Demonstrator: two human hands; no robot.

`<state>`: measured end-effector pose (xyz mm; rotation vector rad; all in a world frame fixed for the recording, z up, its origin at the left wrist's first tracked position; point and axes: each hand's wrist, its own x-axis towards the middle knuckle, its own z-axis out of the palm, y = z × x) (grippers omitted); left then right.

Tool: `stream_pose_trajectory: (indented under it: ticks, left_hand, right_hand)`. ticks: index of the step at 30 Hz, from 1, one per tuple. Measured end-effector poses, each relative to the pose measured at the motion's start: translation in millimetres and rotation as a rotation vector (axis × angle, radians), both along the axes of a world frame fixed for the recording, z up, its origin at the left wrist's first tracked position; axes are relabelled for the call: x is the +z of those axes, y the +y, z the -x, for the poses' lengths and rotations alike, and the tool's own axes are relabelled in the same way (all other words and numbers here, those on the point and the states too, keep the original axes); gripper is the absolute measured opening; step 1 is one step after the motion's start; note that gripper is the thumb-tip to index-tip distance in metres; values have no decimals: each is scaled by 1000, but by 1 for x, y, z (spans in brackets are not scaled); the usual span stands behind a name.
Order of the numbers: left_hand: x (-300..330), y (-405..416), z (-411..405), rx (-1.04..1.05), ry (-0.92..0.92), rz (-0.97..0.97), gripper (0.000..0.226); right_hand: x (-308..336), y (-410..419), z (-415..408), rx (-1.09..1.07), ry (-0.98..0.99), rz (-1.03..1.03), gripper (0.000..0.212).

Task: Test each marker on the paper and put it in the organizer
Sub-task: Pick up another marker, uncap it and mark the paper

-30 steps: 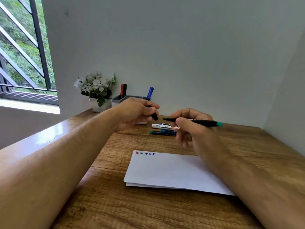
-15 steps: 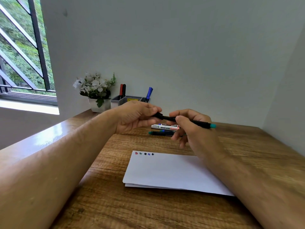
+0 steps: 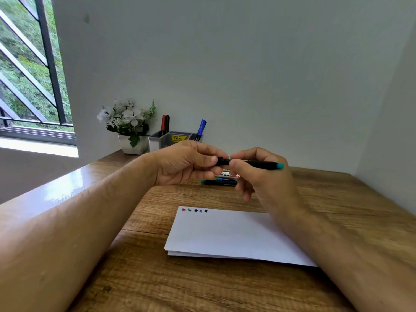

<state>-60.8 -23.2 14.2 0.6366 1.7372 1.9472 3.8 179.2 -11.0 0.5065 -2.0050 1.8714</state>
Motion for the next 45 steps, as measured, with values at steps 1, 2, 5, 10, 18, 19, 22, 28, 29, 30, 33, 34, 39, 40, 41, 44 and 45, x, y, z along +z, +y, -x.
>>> stream_pose_trajectory:
  ticks: [1, 2, 5, 10, 18, 19, 22, 28, 29, 30, 33, 34, 39, 40, 41, 44, 45]
  left_hand:
    - [-1, 0, 0, 20, 10, 6, 25]
    - [-1, 0, 1, 43, 20, 11, 25]
    - [-3, 0, 2, 79, 50, 29, 24]
    - [-2, -4, 3, 122, 31, -65, 31]
    - [-6, -14, 12, 208, -7, -135, 29]
    - [-7, -15, 12, 200, -11, -128, 28]
    - [-9, -14, 13, 178, -18, -104, 27]
    - [-14, -9, 15, 148, -21, -77, 24]
    - [-15, -8, 16, 148, -23, -79, 24]
    - [-14, -8, 16, 147, -22, -81, 23]
    - [-14, -7, 16, 142, -15, -83, 24]
    - [-15, -7, 16, 140, -16, -84, 25]
    - [-14, -7, 16, 158, -30, -110, 26]
    - [-15, -7, 15, 168, -32, -125, 27]
    - [-15, -5, 16, 179, -34, -142, 28]
    - [-17, 0, 16, 216, -41, -193, 35]
    - [-18, 2, 16, 229, -41, -202, 37]
  right_hand:
    - [1, 0, 1, -4, 4, 12, 8]
    - [1, 1, 2, -1, 11, 22, 10]
    - [3, 1, 1, 96, -4, 96, 6]
    - [3, 6, 3, 180, -85, 129, 28]
    - [-3, 3, 11, -66, -24, -111, 8]
    - [-5, 3, 12, -78, -14, -123, 7]
    - [-11, 5, 14, -80, -5, -160, 8]
    - [-15, 11, 20, 1, -111, -70, 11]
    - [-15, 11, 21, 22, -140, -41, 11]
    - [-15, 11, 22, 39, -163, -17, 11]
    - [-15, 12, 24, 56, -183, 2, 12]
    - [-15, 12, 24, 57, -183, -1, 11]
    - [-15, 9, 24, 45, -166, 6, 11]
    - [-16, 8, 24, 35, -155, 5, 11]
    - [-16, 7, 24, 22, -141, -4, 13]
    - [-16, 5, 23, -42, -89, -60, 17]
    - [-16, 4, 23, -61, -71, -78, 17]
